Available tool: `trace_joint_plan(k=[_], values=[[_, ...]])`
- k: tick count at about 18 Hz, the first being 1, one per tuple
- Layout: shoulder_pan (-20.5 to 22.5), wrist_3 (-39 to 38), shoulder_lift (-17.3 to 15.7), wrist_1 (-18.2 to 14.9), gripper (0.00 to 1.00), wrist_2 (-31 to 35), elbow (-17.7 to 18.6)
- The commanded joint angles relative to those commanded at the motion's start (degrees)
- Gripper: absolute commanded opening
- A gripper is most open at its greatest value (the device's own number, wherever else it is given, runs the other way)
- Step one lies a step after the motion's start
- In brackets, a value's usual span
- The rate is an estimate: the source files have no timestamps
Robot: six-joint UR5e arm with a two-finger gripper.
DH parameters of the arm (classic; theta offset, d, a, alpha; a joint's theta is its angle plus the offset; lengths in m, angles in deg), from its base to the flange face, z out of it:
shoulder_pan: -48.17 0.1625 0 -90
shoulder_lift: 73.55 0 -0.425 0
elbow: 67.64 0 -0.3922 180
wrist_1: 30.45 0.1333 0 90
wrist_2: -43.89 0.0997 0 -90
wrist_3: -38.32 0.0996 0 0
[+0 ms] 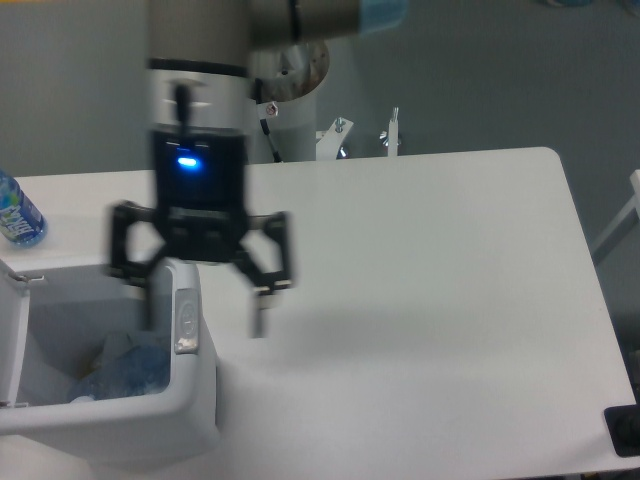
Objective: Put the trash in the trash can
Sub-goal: 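Open the gripper to drop the bottle into the bin and rise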
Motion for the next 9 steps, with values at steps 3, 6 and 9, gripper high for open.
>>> trace_joint_plan(k=[3, 6, 9], values=[[1.41, 12.75, -1.31, -4.11, 1.0, 6.24, 2.55], [5.88, 22.42, -3.95, -13.25, 1.0, 7.85, 3.96], [9.41, 29.91, -6.24, -18.1, 1.0, 7.14, 3.88]])
